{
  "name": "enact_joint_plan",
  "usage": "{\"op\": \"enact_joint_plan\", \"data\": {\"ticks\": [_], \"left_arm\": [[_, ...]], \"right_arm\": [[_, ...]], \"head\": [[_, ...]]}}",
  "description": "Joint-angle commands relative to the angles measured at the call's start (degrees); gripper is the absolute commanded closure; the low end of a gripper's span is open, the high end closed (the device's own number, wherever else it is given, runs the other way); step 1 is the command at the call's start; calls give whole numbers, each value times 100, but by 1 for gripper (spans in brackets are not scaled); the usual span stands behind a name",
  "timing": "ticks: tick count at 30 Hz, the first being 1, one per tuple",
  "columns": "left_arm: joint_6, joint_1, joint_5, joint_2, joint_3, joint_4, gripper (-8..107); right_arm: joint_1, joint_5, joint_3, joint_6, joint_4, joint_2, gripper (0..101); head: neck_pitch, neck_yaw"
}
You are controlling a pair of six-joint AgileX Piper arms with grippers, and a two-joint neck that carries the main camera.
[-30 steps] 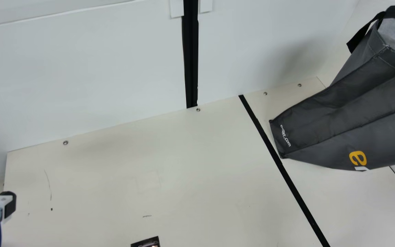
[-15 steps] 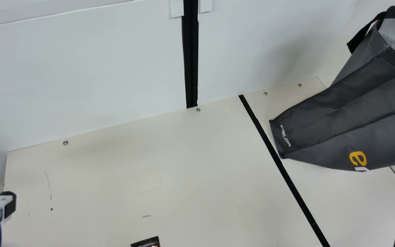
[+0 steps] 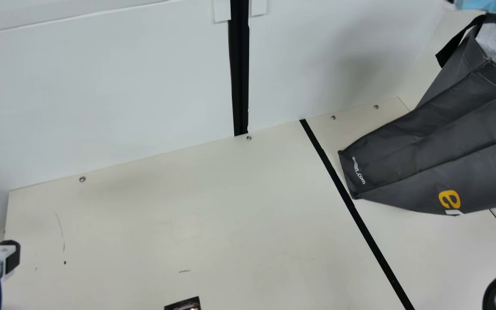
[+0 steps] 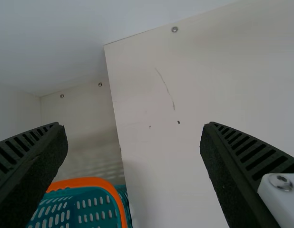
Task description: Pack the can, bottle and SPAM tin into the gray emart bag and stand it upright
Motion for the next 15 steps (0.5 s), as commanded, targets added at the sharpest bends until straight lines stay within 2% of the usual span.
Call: {"op": "enact_joint_plan", "data": {"ticks": [1,7,15], "left_arm": [[0,0,0,0,0,0,9],[0,0,0,0,0,0,9],[0,0,0,0,0,0,9]], "right_arm": [[290,-18,122,64,-61,-54,6],[920,-86,598,275,-267,-290,6],[1673,-245,1430,506,-525,-599,6]], "head": [[-130,-5],[-130,-5],[-130,-5]]}}
